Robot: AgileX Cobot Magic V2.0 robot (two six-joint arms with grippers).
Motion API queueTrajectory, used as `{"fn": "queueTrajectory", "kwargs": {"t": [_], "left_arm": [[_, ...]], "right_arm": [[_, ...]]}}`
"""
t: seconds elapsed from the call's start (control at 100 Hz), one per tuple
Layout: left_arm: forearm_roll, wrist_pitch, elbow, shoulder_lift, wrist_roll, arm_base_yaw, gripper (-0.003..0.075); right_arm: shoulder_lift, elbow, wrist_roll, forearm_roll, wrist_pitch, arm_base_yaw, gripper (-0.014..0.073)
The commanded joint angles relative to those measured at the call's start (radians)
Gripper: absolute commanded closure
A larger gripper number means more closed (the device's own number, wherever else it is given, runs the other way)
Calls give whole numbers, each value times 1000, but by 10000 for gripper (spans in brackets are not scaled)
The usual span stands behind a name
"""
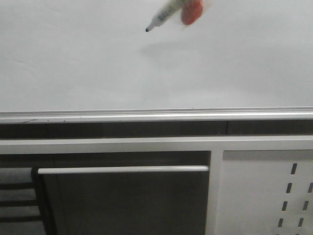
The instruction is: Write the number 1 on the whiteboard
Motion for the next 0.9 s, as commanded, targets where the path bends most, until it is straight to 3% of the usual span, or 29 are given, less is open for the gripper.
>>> {"fn": "queueTrajectory", "kwargs": {"t": [0.0,0.89], "left_arm": [[-31,-46,-28,-1,-7,1,741],[-31,-46,-28,-1,-7,1,741]], "right_arm": [[5,-49,-12,-4,-75,2,636],[47,-57,-12,-25,-203,0,636]]}}
